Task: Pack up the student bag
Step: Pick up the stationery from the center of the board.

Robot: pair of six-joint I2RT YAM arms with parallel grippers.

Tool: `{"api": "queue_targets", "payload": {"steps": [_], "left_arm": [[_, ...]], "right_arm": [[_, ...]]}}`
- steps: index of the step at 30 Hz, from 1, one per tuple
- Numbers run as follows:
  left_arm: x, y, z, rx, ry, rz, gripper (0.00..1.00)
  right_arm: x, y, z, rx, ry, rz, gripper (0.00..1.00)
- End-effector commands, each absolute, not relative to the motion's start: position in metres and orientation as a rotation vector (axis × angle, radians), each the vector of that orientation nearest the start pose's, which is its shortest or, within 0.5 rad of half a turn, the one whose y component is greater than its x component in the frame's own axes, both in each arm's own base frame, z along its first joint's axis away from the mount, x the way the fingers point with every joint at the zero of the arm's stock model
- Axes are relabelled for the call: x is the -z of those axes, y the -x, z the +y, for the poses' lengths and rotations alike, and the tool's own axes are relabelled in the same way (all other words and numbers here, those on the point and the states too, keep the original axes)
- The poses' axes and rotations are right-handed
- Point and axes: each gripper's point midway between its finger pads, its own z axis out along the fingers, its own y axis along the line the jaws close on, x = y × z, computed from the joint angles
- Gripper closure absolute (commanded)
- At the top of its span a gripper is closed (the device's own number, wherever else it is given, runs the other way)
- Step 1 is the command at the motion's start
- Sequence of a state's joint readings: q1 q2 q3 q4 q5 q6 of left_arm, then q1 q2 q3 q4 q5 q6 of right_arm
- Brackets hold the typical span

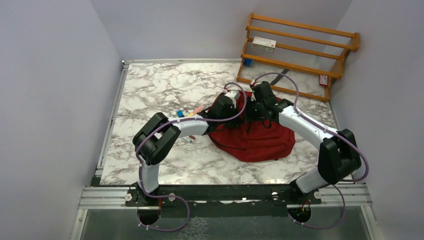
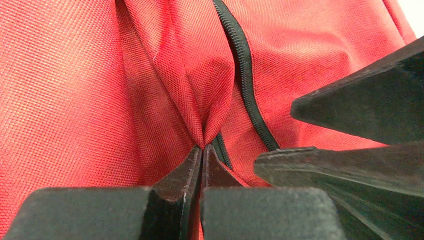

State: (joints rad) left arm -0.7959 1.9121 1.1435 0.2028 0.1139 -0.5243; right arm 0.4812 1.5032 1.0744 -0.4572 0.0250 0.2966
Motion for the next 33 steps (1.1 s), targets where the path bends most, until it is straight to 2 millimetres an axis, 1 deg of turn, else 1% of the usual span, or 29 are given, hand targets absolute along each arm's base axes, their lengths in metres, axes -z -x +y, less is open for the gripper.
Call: {"api": "queue_targets", "payload": {"steps": [1,9,14,16,20,22,24,28,29,33], "left_arm": [[-0.058,-0.306,-0.391,0.920,-0.394,2.316,1.00],[-0.062,-0.301,-0.397,0.993,-0.381,2.309,1.00],[-0.062,-0.298,-0.398,1.011,-0.387,2.311,1.00],[-0.064,-0.298,-0.399,1.018,-0.389,2.308,1.00],[-0.065,-0.298,-0.400,1.017,-0.397,2.305,1.00],[-0.066,-0.298,-0.399,1.017,-0.399,2.304,1.00],[-0.066,-0.297,-0.399,1.017,-0.401,2.305,1.00],[-0.068,-0.296,-0.399,1.025,-0.404,2.301,1.00],[-0.070,-0.296,-0.400,1.031,-0.404,2.298,1.00],[-0.078,-0.297,-0.403,1.050,-0.416,2.276,1.00]], "right_arm": [[-0.101,-0.333,0.163,-0.093,0.132,2.502,0.47],[-0.081,-0.327,0.147,0.060,0.098,2.547,0.47],[-0.057,-0.320,0.139,0.138,0.108,2.605,0.49],[-0.046,-0.317,0.134,0.181,0.096,2.625,0.52],[-0.038,-0.315,0.129,0.220,0.076,2.630,0.72],[-0.042,-0.316,0.131,0.196,0.057,2.614,0.80],[-0.051,-0.317,0.135,0.142,0.036,2.583,0.86],[-0.079,-0.322,0.144,0.037,0.003,2.508,0.98],[-0.087,-0.323,0.144,0.026,-0.007,2.489,0.99],[-0.127,-0.328,0.146,-0.047,-0.010,2.376,1.00]]}}
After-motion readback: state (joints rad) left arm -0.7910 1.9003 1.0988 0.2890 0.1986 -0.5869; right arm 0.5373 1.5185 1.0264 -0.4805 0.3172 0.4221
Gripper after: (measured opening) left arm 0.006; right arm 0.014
